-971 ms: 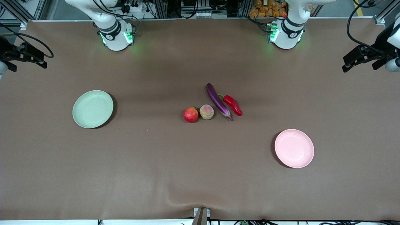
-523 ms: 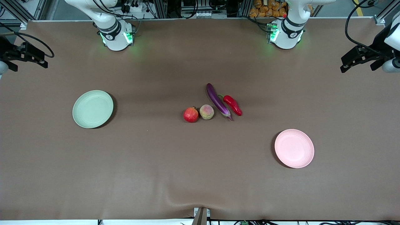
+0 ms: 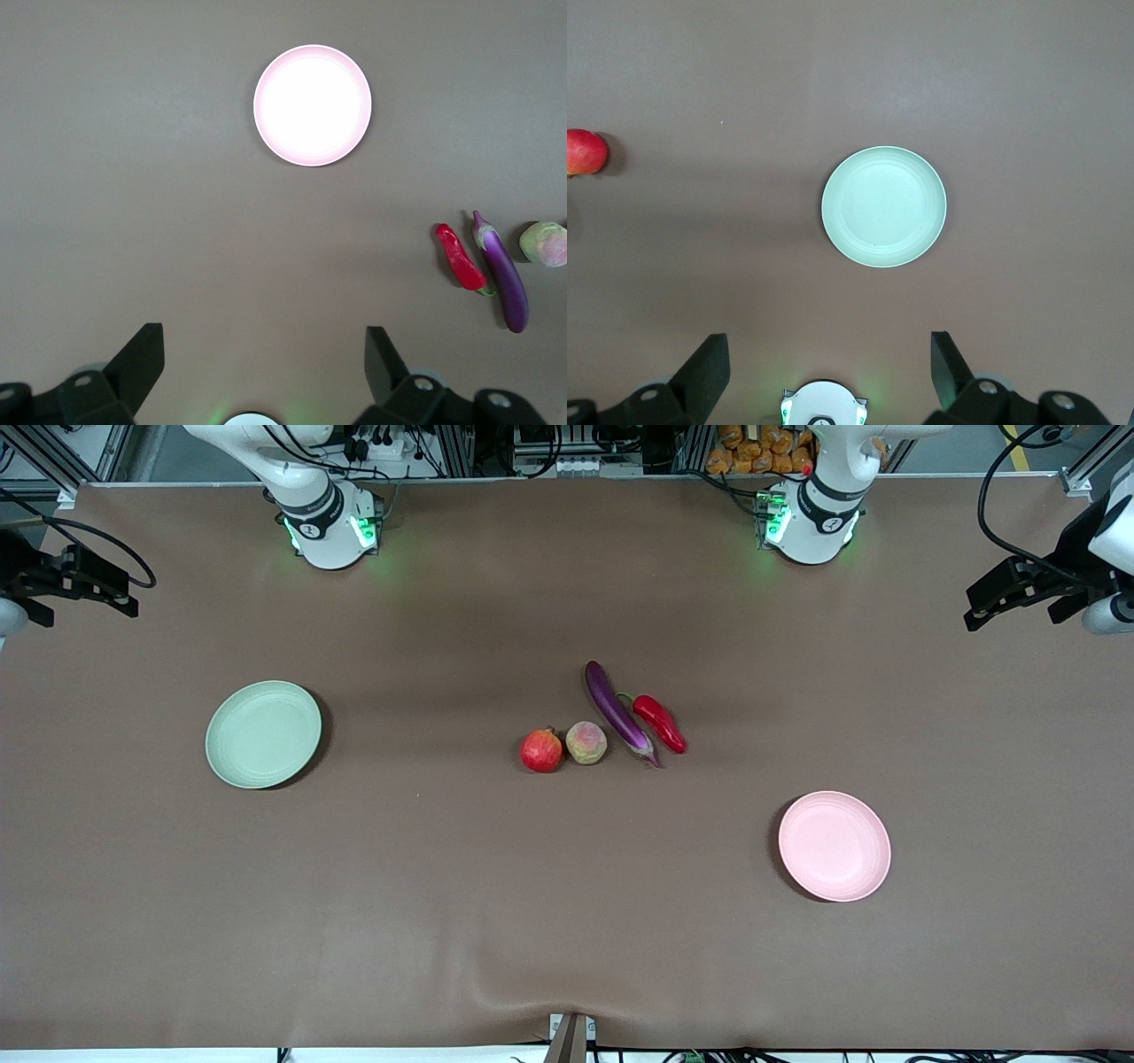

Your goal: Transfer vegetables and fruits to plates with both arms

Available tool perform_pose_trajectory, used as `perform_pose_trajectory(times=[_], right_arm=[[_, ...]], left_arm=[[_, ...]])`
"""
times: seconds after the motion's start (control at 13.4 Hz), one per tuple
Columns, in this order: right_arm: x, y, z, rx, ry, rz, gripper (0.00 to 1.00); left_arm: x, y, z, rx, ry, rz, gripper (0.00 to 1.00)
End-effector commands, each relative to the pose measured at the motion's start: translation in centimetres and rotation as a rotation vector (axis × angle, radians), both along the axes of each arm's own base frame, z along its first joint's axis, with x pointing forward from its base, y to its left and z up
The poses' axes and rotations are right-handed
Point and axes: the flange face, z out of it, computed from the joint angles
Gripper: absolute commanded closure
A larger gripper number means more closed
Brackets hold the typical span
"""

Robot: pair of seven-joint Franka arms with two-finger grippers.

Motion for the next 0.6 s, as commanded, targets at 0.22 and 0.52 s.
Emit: perform_pose_trajectory(times=[0.22, 0.52], right_arm=[[0.0, -0.2, 0.1, 0.019, 0.005, -0.005, 0.00], [0.0, -0.2, 0.1, 0.019, 0.005, -0.005, 0.00]], left_arm=[[0.2, 2.0, 0.6, 0.019, -0.007, 0.051, 0.00], [0.8, 2.5, 0.6, 0.015, -0.035, 0.061, 0.00]])
